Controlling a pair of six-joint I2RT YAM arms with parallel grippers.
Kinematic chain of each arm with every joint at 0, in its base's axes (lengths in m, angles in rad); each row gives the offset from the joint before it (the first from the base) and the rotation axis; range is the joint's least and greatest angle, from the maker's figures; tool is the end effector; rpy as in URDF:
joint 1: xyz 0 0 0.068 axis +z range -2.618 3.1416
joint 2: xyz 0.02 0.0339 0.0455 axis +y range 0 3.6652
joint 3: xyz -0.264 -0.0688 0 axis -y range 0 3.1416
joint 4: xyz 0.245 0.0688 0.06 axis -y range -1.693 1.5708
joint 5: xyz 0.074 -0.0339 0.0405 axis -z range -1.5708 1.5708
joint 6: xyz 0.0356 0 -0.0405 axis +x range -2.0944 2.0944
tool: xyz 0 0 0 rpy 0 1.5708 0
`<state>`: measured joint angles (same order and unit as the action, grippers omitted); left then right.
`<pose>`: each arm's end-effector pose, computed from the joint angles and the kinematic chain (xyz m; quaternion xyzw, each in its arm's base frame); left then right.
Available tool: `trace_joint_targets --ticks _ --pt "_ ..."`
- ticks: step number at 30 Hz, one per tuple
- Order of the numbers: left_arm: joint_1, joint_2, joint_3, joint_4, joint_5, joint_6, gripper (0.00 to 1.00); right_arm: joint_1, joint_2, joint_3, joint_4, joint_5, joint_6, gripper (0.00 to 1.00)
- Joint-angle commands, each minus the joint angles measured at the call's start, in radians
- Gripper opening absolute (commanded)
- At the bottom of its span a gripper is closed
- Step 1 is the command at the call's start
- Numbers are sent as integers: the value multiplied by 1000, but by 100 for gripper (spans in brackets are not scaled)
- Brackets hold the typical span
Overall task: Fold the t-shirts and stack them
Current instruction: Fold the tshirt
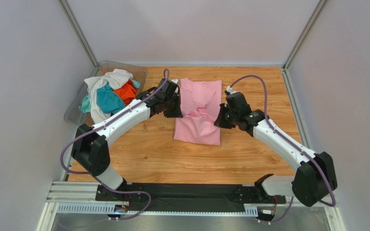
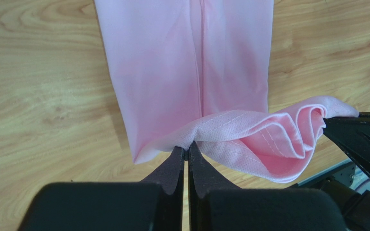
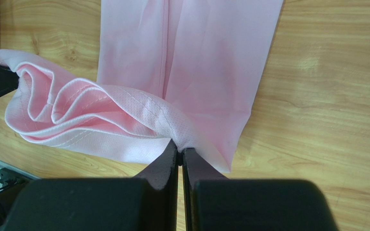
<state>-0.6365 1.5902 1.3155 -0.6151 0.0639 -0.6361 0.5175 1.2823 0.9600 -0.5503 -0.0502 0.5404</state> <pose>0.2770 -0.2076 0.2836 0.0109 0.9421 -0.2226 0.2506 0.2309 0.1335 0.2620 0.0022 0.9394 0.1929 0.2833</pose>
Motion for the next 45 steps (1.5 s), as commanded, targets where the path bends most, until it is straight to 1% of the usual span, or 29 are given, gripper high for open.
trace_joint_targets --ticks 1,9,14,24,27,30,32,33,34,36,37,38,39,40,41,42,43,44,45 --pt "29 66 77 -12 46 65 0 -40 43 57 56 -46 -51 0" --pt "93 201 174 -12 86 101 0 -116 172 120 125 -132 -99 0" --pt "110 267 232 -20 119 127 0 -146 262 177 135 -128 -111 0" --pt "139 390 320 -37 128 151 0 -203 399 235 147 -155 -129 0" --pt "150 424 340 -37 143 153 2 -218 432 240 159 -171 -129 0" --pt "159 458 356 -37 158 156 7 -226 459 252 162 -168 -132 0" --pt "164 473 369 -37 169 167 14 -229 480 256 164 -165 -138 6" --pt "166 476 373 -38 169 168 16 -232 483 261 162 -168 -140 8" --pt "167 479 378 -40 171 168 18 -234 489 266 159 -171 -140 21" --pt "170 472 384 -46 180 167 26 -235 492 282 138 -177 -145 39" --pt "172 462 383 -48 186 167 44 -235 489 298 112 -177 -146 51" --pt "172 441 373 -48 188 168 55 -235 480 304 102 -178 -149 55" --pt "172 427 369 -48 192 168 63 -235 471 310 78 -186 -152 60" --pt "172 410 361 -48 194 168 77 -237 462 310 70 -188 -151 65" --pt "172 377 341 -48 194 168 84 -234 431 304 61 -191 -146 67" --pt "170 357 331 -48 194 164 88 -234 413 295 58 -209 -142 70" --pt "170 335 314 -46 197 161 99 -234 393 283 58 -221 -137 78" --pt "170 292 276 -38 203 156 100 -229 346 252 58 -233 -125 82" --pt "169 268 251 -29 208 150 100 -225 322 234 65 -255 -120 93"
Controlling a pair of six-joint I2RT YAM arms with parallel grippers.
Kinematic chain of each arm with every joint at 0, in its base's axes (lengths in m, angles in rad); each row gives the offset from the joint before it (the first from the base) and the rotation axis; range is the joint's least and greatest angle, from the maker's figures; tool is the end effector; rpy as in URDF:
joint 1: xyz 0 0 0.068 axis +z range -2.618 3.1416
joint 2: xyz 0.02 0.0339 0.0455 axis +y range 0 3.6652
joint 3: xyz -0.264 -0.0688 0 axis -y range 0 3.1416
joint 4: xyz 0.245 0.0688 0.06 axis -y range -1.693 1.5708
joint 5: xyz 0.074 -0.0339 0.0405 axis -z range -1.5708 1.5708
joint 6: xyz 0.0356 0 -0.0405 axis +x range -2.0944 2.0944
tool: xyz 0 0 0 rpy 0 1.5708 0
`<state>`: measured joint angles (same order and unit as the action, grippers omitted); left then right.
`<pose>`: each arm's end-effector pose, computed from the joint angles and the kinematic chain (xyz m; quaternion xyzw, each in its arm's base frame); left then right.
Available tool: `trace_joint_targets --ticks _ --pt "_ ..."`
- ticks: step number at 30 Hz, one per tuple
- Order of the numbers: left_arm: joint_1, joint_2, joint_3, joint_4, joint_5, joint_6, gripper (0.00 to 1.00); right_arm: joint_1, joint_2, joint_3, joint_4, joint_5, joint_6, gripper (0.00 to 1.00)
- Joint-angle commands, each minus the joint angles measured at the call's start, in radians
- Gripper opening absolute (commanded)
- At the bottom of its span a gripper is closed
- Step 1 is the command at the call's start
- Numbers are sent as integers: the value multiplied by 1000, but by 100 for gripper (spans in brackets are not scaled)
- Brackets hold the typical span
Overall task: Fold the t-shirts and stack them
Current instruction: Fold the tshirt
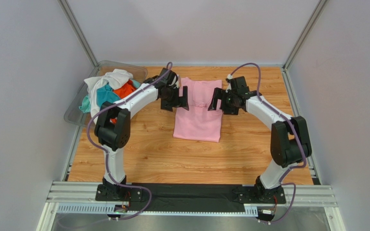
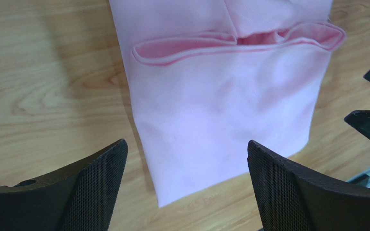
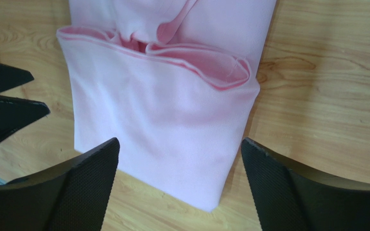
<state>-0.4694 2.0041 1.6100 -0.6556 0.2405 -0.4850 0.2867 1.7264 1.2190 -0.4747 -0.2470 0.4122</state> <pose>0.3834 -0.2040 0.2203 0.0234 0.9595 -0.2204 0.1739 0.3471 0.1114 0.2175 0.0239 0.9501 0.2093 0.2301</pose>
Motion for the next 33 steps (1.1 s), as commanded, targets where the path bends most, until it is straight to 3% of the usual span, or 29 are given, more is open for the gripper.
trace_joint_targets --ticks 1,5,10,22,33 --pt "0 -169 -71 22 49 -15 100 12 -148 -47 -7 -66 14 100" --pt "-31 -289 -243 111 89 -61 100 83 -247 -165 8 -95 54 100" --pt "-71 -340 -364 204 124 -119 100 126 -303 -280 155 -199 172 100" --pt "-87 -234 -548 355 230 -191 100 170 -180 -334 202 -178 160 100" --pt "-87 -228 -682 332 165 -178 100 170 -116 -404 165 -124 105 100"
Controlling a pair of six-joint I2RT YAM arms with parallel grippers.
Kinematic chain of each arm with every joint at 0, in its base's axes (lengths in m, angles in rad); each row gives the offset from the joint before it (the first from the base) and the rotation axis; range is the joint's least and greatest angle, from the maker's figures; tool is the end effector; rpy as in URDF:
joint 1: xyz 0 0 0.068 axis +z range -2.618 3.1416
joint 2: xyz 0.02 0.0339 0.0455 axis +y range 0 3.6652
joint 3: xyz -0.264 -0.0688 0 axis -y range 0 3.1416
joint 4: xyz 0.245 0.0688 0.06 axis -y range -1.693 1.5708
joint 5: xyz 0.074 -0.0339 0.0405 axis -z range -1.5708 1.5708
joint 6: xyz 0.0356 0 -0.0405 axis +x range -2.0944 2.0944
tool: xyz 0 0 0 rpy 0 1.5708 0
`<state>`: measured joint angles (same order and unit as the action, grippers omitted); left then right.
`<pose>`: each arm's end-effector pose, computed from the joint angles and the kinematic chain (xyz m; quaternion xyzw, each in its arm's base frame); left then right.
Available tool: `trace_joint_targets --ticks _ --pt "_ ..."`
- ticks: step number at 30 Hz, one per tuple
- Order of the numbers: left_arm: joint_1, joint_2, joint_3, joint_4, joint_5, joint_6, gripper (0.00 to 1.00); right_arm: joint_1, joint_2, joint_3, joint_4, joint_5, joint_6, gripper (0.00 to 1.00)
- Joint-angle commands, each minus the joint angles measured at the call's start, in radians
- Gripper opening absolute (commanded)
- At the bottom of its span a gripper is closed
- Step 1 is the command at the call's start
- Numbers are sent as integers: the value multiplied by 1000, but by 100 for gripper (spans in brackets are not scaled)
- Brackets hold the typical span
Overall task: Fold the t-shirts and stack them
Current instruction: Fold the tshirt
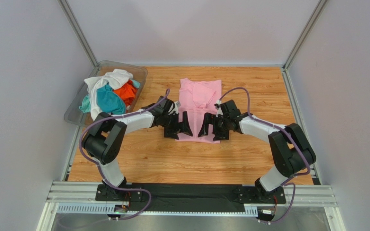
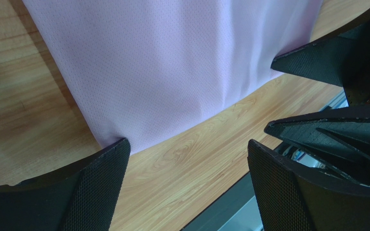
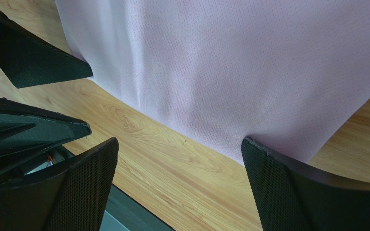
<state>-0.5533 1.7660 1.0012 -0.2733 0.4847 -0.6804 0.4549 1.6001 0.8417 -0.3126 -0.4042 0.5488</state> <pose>0.2832 -0.1944 0.1553 0.0036 0.9387 -0.3367 0.0745 0.2615 0.1435 0.1588 -0.0050 0.9505 0.2871 0.1188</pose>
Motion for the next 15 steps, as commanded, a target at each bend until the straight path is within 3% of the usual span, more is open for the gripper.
trace_joint_targets --ticks 1,6,15 --pt "-5 -8 -96 -49 -83 16 100 2 11 -35 3 33 -32 100" --pt "-10 -68 -167 -44 -93 12 100 2 -23 -111 10 25 -18 100" --pt "-92 -220 -344 -47 -140 -56 100 57 -273 -273 -19 21 48 100"
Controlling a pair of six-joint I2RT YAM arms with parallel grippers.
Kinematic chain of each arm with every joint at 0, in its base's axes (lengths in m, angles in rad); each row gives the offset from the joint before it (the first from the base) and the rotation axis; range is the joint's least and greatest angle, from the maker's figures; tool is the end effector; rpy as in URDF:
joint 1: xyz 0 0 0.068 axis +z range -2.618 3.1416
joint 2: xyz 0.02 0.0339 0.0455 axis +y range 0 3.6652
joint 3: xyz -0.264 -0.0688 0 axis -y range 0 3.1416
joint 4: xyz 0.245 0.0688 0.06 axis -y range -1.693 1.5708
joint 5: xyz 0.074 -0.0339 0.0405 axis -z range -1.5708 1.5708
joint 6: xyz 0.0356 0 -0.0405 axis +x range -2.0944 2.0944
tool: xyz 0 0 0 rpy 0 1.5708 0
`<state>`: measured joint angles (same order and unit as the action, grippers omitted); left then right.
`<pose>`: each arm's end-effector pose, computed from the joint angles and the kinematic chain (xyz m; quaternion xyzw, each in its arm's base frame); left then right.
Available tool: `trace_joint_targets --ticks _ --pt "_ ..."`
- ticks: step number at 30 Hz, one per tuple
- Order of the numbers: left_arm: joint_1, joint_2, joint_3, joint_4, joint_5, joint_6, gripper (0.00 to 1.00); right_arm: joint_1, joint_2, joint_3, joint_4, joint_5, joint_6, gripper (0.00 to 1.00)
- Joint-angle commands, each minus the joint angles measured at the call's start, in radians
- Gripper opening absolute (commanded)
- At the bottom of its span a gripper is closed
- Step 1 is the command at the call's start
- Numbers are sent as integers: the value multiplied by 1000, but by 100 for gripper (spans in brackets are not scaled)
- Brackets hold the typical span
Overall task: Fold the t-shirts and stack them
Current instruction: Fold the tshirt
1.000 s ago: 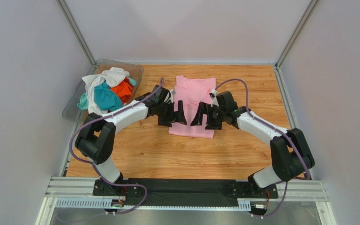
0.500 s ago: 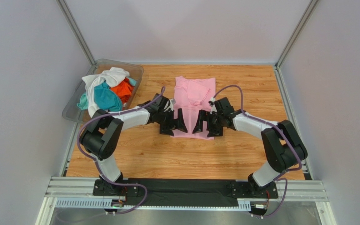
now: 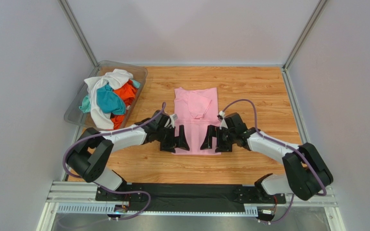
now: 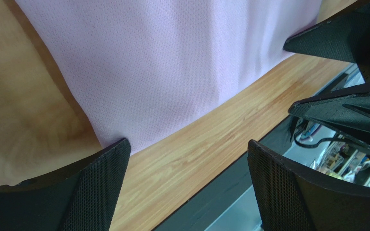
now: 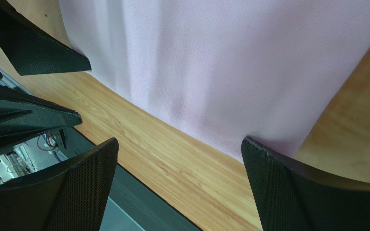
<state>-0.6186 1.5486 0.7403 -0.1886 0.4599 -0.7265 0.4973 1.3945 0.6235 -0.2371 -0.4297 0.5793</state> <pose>0.2224 -0.1777 0.1528 0.0141 0.9360 -0.3427 0.0794 0.2109 0.1313 0.1557 -0.0207 0.9402 0.3149 0.1279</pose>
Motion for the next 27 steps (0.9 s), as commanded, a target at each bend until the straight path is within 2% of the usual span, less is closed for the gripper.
trace_joint_targets --ticks 1,9,13,16,18,21,23,27 --pt "-35 -40 -106 -135 -119 -19 100 33 -96 -70 -106 51 24 100" --pt "-99 -309 -118 -225 -164 -57 100 73 -420 -4 -307 98 1 100" --pt "-102 -389 -102 -284 -179 -42 100 75 -512 71 -462 176 -30 100" --pt "-102 -435 -79 -399 -269 -37 100 75 -563 90 -498 226 -15 100" --pt "-102 -467 -85 -457 -343 -48 100 75 -572 67 -486 194 -13 100" --pt "-102 -492 -108 -485 -382 -65 100 73 -539 41 -473 161 -3 100" --pt "-102 -492 -124 -482 -400 -76 100 73 -499 13 -444 105 4 93" --pt "-102 -452 -166 -421 -383 -79 86 75 -457 -48 -346 17 31 92"
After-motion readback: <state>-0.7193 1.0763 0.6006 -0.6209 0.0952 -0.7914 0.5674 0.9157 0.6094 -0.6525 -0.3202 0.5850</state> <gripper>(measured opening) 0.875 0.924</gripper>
